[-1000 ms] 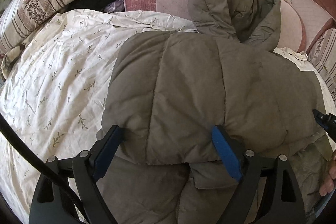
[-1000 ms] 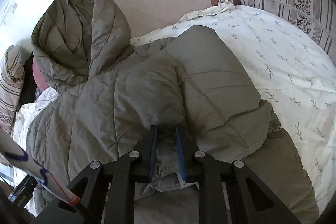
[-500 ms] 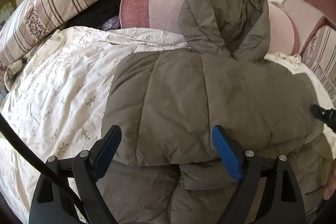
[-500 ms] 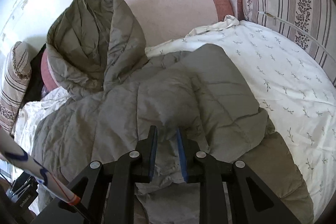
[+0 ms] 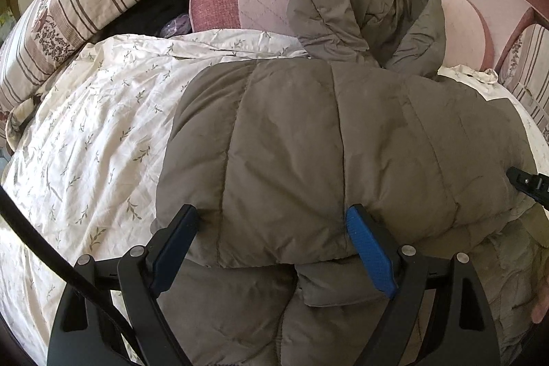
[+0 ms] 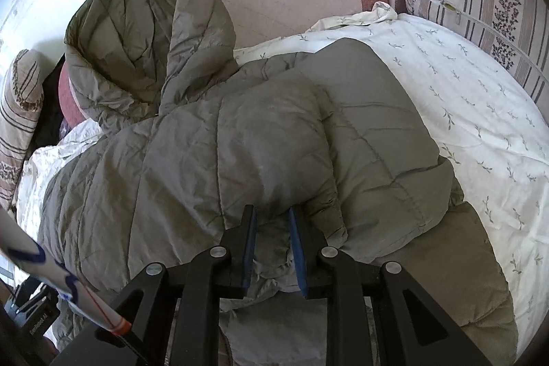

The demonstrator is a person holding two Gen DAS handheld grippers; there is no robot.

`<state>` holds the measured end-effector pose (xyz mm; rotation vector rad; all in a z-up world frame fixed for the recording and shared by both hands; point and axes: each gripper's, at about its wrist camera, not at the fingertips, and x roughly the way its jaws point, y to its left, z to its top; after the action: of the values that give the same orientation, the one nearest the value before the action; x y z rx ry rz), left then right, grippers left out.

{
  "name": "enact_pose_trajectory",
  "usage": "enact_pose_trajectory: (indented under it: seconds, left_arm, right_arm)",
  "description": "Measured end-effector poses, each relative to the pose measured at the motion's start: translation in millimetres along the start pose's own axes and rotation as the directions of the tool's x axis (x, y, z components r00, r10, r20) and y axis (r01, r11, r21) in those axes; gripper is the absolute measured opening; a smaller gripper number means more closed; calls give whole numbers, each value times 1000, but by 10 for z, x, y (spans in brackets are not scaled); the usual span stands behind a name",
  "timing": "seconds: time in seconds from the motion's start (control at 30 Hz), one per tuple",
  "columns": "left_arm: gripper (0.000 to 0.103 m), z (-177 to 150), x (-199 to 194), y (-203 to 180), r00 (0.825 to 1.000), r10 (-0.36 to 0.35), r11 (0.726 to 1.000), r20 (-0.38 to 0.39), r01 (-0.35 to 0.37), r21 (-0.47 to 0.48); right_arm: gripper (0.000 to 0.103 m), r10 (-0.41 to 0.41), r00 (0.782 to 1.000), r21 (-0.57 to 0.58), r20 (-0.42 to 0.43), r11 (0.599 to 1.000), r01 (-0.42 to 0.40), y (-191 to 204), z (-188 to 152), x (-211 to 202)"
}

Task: Fold large clothes
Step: 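Hold the jacket hem with the right tool beside the open left tool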

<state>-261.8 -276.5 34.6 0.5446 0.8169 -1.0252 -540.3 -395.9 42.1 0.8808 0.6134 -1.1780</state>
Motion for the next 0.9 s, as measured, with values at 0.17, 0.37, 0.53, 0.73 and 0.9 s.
enact_pose_trajectory:
  seconds: [0.17,0.37,0.53,0.73,0.9]
  left_arm:
    - [88,1,-17,1,1000,-1,1000,6,1,-3]
    - [88,38,-134,-1,999,-21,1000,35,21,-9]
    - [88,24,-86,-25,1000,-11,1000,17,11,5]
    - [88,-7,-21,-51,1000,-10,1000,-9,10,12]
    - [88,-12,-23,-63,1000,-7,1000,-10,8,16]
  right_arm:
    - [23,4,999,-32,39,999,-3,94,18,-139]
    - [23,37,998,-88,51,996,-32,286,-25,-257]
    - [23,21,1000,-82,9,996,-20,283,-72,-156]
    - [24,31,999,-68,-40,997,-33,227,-107,12]
    - [24,23,999,-80,-41,996,-27,240,-121,19]
